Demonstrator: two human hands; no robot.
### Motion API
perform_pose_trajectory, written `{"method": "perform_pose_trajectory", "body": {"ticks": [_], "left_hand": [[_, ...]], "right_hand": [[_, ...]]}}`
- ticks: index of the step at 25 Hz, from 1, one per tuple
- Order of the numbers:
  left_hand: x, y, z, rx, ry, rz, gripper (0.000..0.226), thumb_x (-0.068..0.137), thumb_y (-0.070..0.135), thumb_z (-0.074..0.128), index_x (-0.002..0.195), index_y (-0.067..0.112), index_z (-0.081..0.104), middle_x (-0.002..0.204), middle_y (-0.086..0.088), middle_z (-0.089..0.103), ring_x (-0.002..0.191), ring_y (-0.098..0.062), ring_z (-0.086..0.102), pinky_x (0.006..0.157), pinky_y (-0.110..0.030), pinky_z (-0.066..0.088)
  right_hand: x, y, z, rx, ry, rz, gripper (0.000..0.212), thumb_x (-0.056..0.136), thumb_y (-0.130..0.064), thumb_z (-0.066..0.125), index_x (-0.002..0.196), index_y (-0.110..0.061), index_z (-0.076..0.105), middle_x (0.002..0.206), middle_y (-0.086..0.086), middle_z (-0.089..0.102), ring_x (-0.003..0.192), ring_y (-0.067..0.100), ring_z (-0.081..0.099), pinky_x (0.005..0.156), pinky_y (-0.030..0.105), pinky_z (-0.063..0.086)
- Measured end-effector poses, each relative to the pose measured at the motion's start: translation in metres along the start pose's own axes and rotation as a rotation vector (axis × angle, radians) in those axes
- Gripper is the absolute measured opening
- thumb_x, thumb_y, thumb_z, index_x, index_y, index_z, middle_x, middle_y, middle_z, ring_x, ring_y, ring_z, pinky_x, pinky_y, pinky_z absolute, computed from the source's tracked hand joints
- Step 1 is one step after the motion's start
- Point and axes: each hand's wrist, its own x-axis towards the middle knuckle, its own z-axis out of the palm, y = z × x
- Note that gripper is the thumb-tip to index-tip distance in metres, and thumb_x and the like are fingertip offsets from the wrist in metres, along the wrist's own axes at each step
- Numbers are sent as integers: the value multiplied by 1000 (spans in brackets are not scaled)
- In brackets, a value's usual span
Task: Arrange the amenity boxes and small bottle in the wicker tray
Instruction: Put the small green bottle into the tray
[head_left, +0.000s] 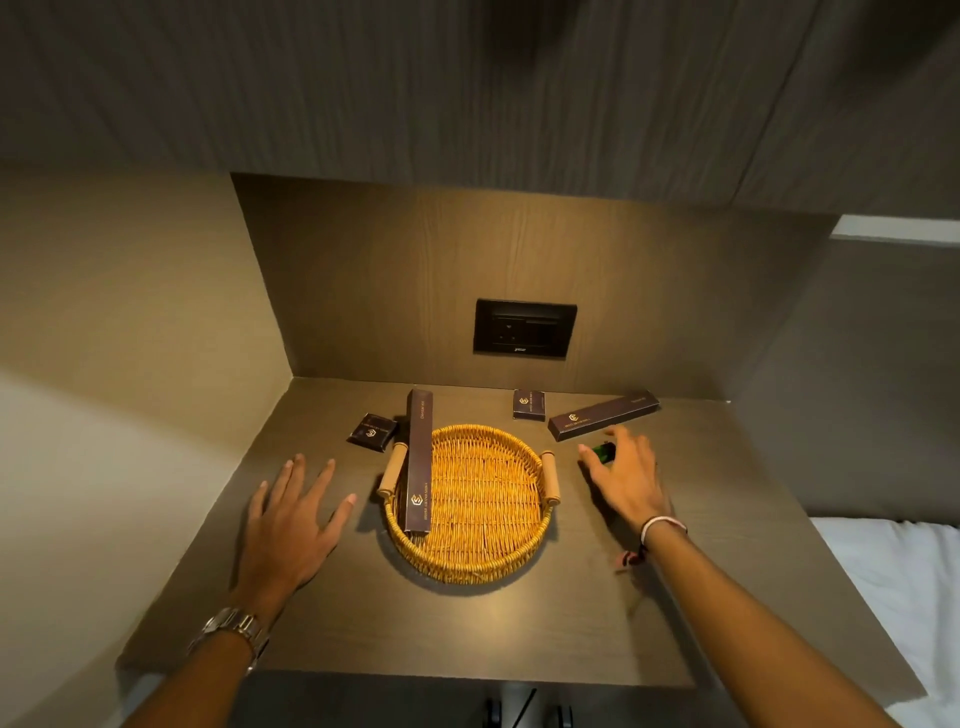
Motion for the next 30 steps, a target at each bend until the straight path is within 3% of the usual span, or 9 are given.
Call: {"method": "perform_pose_trajectory", "body": {"ticks": [4, 8, 12, 15, 18, 21, 25, 27, 30], "left_hand": [[-1, 2, -2, 1, 5, -5, 71, 91, 68, 27, 151, 31, 31, 160, -13, 29, 148, -27, 25, 117, -51, 20], [-1, 3, -3, -6, 8, -8, 70, 91, 68, 29, 151, 30, 33, 160, -13, 31, 148, -27, 26, 117, -50, 20], [0, 3, -3, -29, -7, -19, 71, 91, 67, 28, 152, 31, 31, 162, -12, 26, 149, -26, 21, 118, -49, 16], [0, 4, -3, -46, 11, -12, 70, 90, 65, 32, 151, 30, 34, 161, -13, 28, 149, -27, 23, 118, -50, 17], [-1, 4, -3, -49, 21, -15, 70, 90, 65, 34, 150, 29, 36, 160, -13, 29, 148, -27, 24, 118, -50, 17], [-1, 4, -3, -72, 20, -15, 70, 90, 65, 33, 150, 29, 35, 161, -13, 29, 149, -27, 23, 118, -50, 16], [-1, 3, -3, -74, 25, -11, 70, 90, 65, 33, 150, 29, 34, 161, -14, 28, 149, -26, 22, 119, -50, 15], [0, 3, -3, -80, 24, -17, 70, 90, 66, 33, 150, 29, 35, 161, -14, 28, 149, -27, 22, 119, -50, 15], [-1, 3, -2, -74, 24, -20, 70, 90, 66, 33, 150, 30, 34, 161, -14, 27, 149, -27, 22, 119, -50, 15]], "right_hand": [[24, -17, -2, -8, -71, 57, 30, 88, -35, 73, 105, -12, 63, 103, 11, 68, 96, 26, 64, 81, 41, 58], [20, -36, -11, 126, -86, 35, 21, 80, -9, 81, 95, -12, 66, 100, 10, 66, 103, 29, 65, 79, 40, 58], [-23, -81, -28, 276, -1, -360, 28, 74, -11, 86, 98, -11, 72, 101, 2, 66, 95, 16, 63, 82, 28, 55], [-67, -116, -28, 231, -192, -670, 30, 74, -18, 86, 100, -18, 70, 103, -5, 64, 96, 10, 65, 84, 23, 58], [-97, -129, -8, 30, -432, -785, 30, 80, -23, 81, 106, -20, 68, 111, -3, 65, 101, 12, 64, 84, 29, 60], [-109, -123, 9, -127, -492, -764, 28, 83, -26, 79, 108, -21, 67, 112, -2, 67, 101, 15, 65, 82, 34, 60], [-107, -110, 10, -176, -414, -769, 38, 85, -48, 70, 115, -24, 66, 117, -3, 67, 109, 15, 61, 91, 35, 54], [-104, -100, 5, -38, -204, -683, 47, 87, -56, 63, 122, -24, 63, 126, -3, 62, 118, 12, 55, 98, 29, 46], [-93, -82, -1, 85, 98, -390, 65, 89, -51, 64, 142, -18, 48, 144, 5, 51, 132, 20, 46, 104, 41, 48]]}}
